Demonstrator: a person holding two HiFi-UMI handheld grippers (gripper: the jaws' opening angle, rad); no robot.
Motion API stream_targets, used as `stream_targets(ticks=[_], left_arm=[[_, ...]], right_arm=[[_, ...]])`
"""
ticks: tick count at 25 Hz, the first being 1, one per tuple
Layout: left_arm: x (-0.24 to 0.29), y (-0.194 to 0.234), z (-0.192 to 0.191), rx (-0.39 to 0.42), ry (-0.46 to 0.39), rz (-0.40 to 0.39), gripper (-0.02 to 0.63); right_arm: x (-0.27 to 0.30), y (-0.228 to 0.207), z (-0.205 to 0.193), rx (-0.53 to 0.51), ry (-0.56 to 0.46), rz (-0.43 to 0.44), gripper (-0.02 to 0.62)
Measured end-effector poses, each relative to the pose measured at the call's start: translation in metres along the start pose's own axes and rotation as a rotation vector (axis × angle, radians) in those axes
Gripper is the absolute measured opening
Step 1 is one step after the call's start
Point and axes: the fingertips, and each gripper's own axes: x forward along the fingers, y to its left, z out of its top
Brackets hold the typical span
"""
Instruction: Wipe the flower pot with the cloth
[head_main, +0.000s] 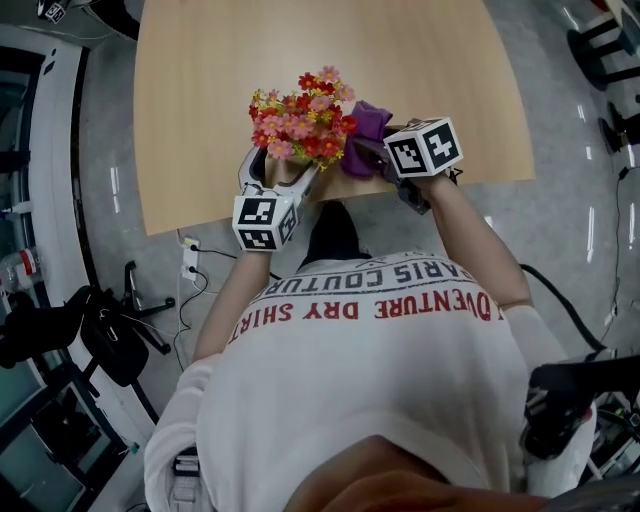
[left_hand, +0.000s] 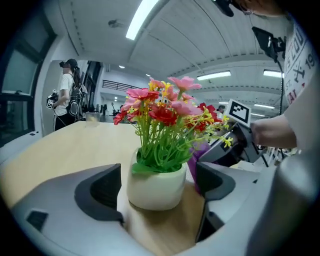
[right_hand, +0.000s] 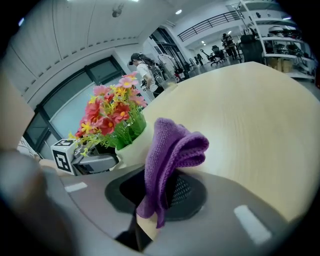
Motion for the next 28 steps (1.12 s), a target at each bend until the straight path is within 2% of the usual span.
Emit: stream_targets(ticks=[7, 12, 13, 15, 21, 28], left_arm=[[0.019, 0.007, -0.003, 0.041, 0.014, 0.122, 0.451], [0.021, 0.007, -0.003, 0.068, 0.039, 0.138, 0.446], [0.021, 0.008, -0.003, 0.074, 0.044, 0.137, 0.419], [0.019, 0.007, -0.003, 0.081, 0.051, 0.128, 0.414], [0.015, 0.007, -0.001, 0.116, 0.074, 0.054, 0.411], [0.013, 0.01, 0.005, 0.219, 0.129, -0.146, 0.411]], right_arm=[[-0.006, -0.004, -0.005, 0.009, -0.014, -0.001, 0.064], [-0.006, -0.001, -0.005, 0.013, -0.024, 0.013, 0.064], [-0.006, 0.0, -0.005, 0.015, -0.026, 0.015, 0.064], [-0.007, 0.001, -0.004, 0.017, -0.03, 0.02, 0.064], [-0.007, 0.008, 0.001, 0.018, -0.043, 0.035, 0.064], [-0.009, 0.024, 0.013, 0.008, -0.038, 0.088, 0.064]])
